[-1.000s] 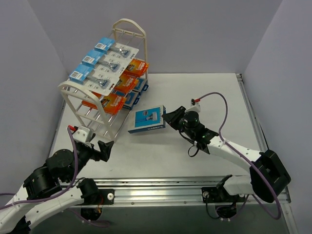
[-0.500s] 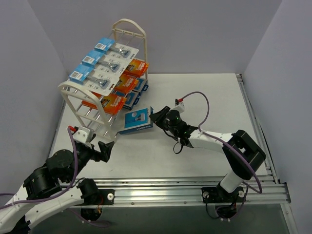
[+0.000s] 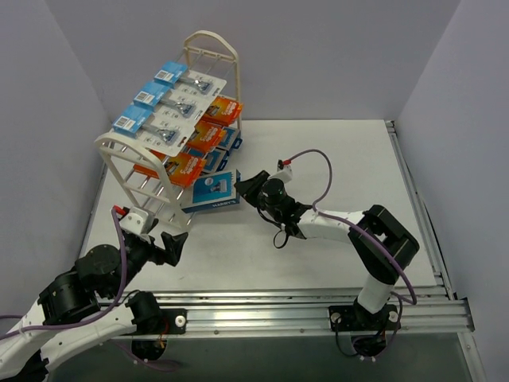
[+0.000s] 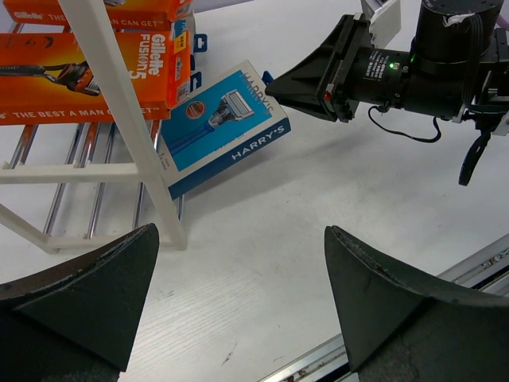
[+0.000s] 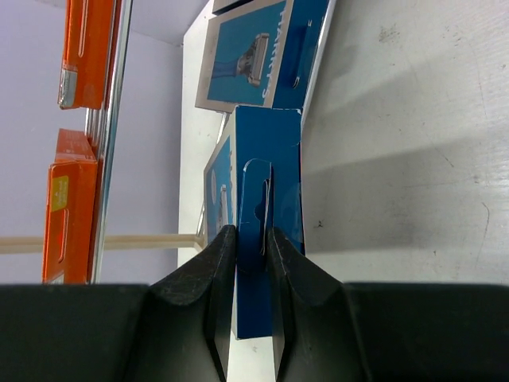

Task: Place and organize the shaving razors onto the shelf

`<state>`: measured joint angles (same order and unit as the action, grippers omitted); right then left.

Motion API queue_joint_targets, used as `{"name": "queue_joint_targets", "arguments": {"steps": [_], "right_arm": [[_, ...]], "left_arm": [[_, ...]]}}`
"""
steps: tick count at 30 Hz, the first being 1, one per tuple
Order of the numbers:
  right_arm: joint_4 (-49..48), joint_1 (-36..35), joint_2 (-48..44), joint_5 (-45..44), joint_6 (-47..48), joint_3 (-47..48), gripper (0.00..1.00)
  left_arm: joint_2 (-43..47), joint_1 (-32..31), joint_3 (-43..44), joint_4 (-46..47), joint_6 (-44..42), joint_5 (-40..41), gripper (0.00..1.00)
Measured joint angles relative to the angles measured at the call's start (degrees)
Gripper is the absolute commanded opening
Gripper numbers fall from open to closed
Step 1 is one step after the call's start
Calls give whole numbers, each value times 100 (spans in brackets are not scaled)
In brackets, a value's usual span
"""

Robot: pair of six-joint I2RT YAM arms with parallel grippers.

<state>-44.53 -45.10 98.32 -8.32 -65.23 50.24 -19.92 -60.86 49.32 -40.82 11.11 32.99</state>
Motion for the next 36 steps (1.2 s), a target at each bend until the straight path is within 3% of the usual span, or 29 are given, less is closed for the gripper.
{"name": "queue_joint_targets", "arguments": {"steps": [36], "right_arm": [[-1530,-822,1891,-1456,-1314,374,0]], "left_arm": [[114,-247,0,-11,4,127,94]]}}
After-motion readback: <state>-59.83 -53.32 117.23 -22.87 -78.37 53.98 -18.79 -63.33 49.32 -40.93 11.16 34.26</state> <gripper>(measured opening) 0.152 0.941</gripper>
